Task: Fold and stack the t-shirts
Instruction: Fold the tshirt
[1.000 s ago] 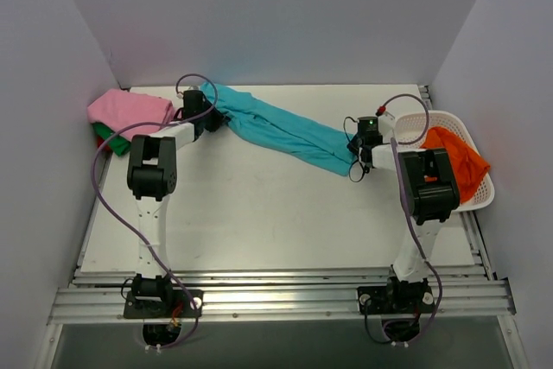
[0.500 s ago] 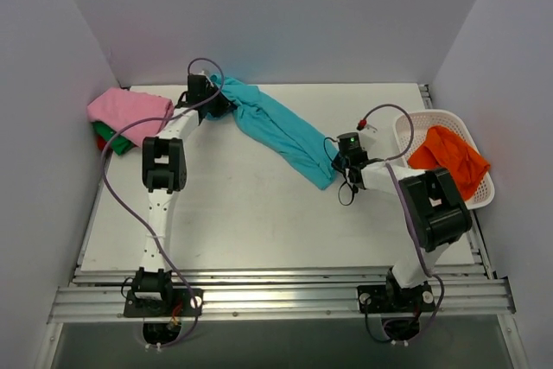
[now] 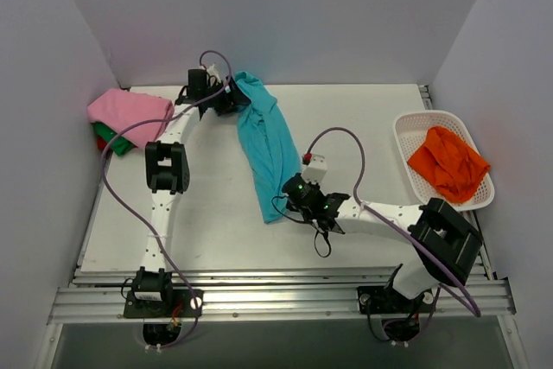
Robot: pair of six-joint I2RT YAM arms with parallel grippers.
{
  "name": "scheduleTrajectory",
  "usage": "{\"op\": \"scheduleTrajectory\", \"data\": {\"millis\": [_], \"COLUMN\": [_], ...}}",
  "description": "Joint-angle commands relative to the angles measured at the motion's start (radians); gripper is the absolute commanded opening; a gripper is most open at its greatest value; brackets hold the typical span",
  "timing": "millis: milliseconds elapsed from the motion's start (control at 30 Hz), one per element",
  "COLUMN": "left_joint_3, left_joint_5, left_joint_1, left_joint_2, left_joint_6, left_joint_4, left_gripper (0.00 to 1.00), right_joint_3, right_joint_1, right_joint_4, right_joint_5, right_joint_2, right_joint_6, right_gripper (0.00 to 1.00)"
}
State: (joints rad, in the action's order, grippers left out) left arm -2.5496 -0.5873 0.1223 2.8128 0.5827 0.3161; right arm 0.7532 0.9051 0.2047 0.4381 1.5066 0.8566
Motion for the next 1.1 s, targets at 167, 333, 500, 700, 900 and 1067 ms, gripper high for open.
{"op": "scheduleTrajectory", "data": {"millis": [167,333,500,700,900,1067], "left_joint_3": [0.15,0.251,0.368,0.772,0.925,1.096], "left_joint_5": [0.199,0.351,0.489,0.711,0.762,0.793], "left_joint_1": [-0.01,-0.012,-0.012,-0.01,-0.013,0.06], "left_joint_2": [-0.171,-0.283,-0.4,-0.784,-1.055,-1.258], "left_joint_6": [-0.185,-0.207,-0.207,-0.198,-0.224,-0.158], "left_joint_4": [0.294,0.317,0.33,0.152,0.135,0.169], "left_gripper": [0.94,0.94,0.94,0.94,0.94,0.94], "right_joint_3": [0.043,0.08,0.144,0.156,0.201,0.274], "right_joint_1": [0.325,0.481,0.603,0.65,0.71,0.732], "right_joint_4": [-0.145,-0.254,-0.372,-0.499,-0.599,-0.708], "right_joint_5": [0.188,0.274,0.356,0.419,0.468,0.528], "right_joint_2": [-0.017,0.013,0.078,0.127,0.148,0.173], "right_joint_6": [0.163,0.251,0.36,0.487,0.544,0.552], "right_gripper": [0.0,0.0,0.0,0.81,1.0,1.0]}}
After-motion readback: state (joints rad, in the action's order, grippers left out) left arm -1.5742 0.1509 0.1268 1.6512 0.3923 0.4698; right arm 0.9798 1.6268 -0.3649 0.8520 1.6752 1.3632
